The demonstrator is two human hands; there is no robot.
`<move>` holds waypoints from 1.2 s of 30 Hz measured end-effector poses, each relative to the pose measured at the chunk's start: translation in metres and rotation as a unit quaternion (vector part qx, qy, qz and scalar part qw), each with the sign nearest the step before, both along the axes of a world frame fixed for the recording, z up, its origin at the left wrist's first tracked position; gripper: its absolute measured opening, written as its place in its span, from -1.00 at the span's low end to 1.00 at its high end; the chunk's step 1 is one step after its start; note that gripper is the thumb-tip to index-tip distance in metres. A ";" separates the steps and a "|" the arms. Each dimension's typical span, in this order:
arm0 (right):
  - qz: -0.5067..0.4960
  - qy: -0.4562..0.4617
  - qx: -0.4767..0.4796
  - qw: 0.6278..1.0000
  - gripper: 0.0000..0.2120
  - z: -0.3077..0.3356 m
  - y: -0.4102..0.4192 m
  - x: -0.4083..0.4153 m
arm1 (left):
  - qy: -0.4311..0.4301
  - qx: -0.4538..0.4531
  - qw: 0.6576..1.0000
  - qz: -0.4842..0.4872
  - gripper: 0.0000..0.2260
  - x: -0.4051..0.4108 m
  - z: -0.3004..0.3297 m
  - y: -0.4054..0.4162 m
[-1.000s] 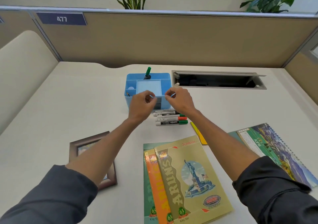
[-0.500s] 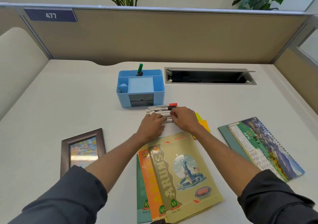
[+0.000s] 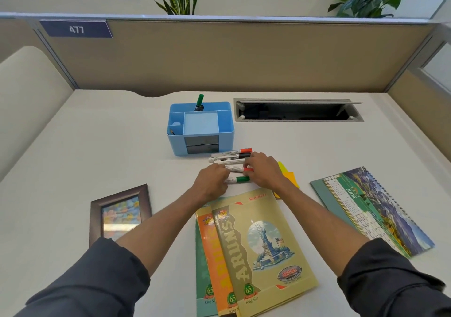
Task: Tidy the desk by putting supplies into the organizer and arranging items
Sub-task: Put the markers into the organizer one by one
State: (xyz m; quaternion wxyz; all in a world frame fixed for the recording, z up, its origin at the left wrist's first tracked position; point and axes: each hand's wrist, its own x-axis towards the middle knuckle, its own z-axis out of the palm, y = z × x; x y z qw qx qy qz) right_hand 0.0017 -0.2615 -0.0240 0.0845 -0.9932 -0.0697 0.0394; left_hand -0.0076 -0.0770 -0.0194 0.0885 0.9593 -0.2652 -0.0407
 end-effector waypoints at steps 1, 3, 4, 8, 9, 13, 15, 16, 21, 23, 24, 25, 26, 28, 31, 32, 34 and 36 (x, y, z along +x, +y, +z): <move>0.002 0.009 0.014 1.000 -0.76 0.001 0.000 -0.001 | 0.004 0.004 1.000 0.005 -0.84 0.001 0.002 0.003; 0.001 0.021 0.068 0.997 -0.78 0.003 -0.001 -0.001 | 0.017 0.000 1.000 0.019 -0.84 0.003 0.006 0.010; -0.002 0.021 0.108 0.994 -0.78 0.004 -0.001 -0.002 | 0.022 -0.006 0.999 0.025 -0.84 0.003 0.009 0.015; -0.016 -0.005 0.254 0.967 -0.80 0.016 0.003 -0.002 | 0.016 -0.046 0.997 0.053 -0.84 0.008 0.023 0.038; -0.017 -0.015 0.277 0.961 -0.80 0.019 0.006 -0.001 | 0.010 -0.064 0.996 0.061 -0.85 0.009 0.027 0.044; -0.019 -0.035 0.366 0.930 -0.83 0.032 0.016 0.004 | -0.037 -0.159 0.983 0.086 -0.86 0.019 0.042 0.064; -0.015 -0.047 0.385 0.922 -0.87 0.041 0.022 0.008 | -0.064 -0.182 0.978 0.085 -0.83 0.025 0.050 0.072; -0.013 -0.053 0.389 0.920 -0.88 0.046 0.026 0.011 | -0.070 -0.193 0.975 0.087 -0.83 0.029 0.054 0.075; -0.019 -0.088 0.410 0.907 -0.83 0.069 0.045 0.026 | -0.105 -0.272 0.948 0.127 -0.83 0.050 0.074 0.089; -0.024 -0.108 0.431 0.895 -0.83 0.077 0.051 0.034 | -0.110 -0.313 0.931 0.150 -0.82 0.060 0.086 0.093; -0.027 -0.121 0.441 0.889 -0.85 0.082 0.053 0.039 | -0.111 -0.328 0.925 0.157 -0.81 0.065 0.092 0.095; -0.028 -0.135 0.449 0.883 -0.86 0.086 0.055 0.044 | -0.112 -0.341 0.919 0.165 -0.81 0.070 0.098 0.096; -0.028 -0.149 0.453 0.878 -0.87 0.090 0.057 0.049 | -0.111 -0.350 0.914 0.172 -0.83 0.075 0.105 0.098; -0.029 -0.171 0.458 0.872 -0.85 0.098 0.061 0.060 | -0.112 -0.357 0.907 0.190 -0.85 0.088 0.113 0.101; -0.041 -0.201 0.434 0.877 -0.82 0.107 0.066 0.078 | -0.099 -0.358 0.906 0.204 -0.81 0.110 0.118 0.107; -0.044 -0.209 0.419 0.883 -0.81 0.109 0.068 0.083 | -0.094 -0.355 0.907 0.207 -0.81 0.116 0.117 0.108; -0.050 -0.216 0.395 0.891 -0.80 0.111 0.073 0.093 | -0.086 -0.353 0.907 0.213 -0.83 0.126 0.115 0.109; -0.055 -0.216 0.374 0.900 -0.79 0.112 0.078 0.103 | -0.076 -0.354 0.907 0.216 -0.86 0.132 0.113 0.106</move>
